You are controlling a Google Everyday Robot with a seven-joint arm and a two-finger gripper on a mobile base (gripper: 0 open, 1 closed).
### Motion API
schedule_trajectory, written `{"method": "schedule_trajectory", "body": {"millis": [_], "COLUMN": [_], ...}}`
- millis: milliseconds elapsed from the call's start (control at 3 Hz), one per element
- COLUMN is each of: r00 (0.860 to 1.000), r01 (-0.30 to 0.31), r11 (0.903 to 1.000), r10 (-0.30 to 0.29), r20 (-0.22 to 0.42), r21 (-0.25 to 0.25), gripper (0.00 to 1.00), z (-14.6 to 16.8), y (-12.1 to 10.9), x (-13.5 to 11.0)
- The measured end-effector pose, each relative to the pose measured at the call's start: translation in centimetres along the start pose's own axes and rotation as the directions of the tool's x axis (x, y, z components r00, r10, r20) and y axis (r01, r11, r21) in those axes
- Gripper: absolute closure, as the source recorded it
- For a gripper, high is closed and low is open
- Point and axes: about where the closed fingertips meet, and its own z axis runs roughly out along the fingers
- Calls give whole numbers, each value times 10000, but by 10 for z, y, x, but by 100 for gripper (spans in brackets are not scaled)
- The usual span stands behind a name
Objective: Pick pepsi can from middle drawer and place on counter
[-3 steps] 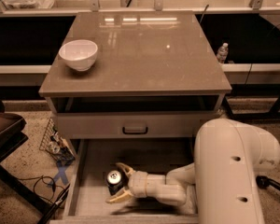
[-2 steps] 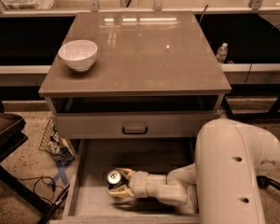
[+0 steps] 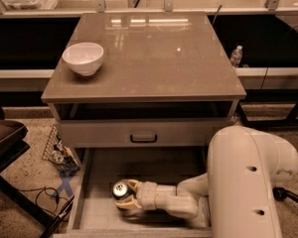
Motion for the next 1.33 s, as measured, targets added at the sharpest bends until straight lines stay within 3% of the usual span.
{"method": "schedule_trajectory", "body": {"millis": [333,1000,1333], "r00": [9995,9890,9844], "r01": [-201,-1046,-1366], "r11": [9997,9939,9905], "r10": [205,1078,1377], "r20": [251,1016,1099], "r21": [-133,-357,-175], "gripper": [100,100,100], "z": [-6,-61,-91], "y": [5,22,12], "x": [-21,-134,-197]}}
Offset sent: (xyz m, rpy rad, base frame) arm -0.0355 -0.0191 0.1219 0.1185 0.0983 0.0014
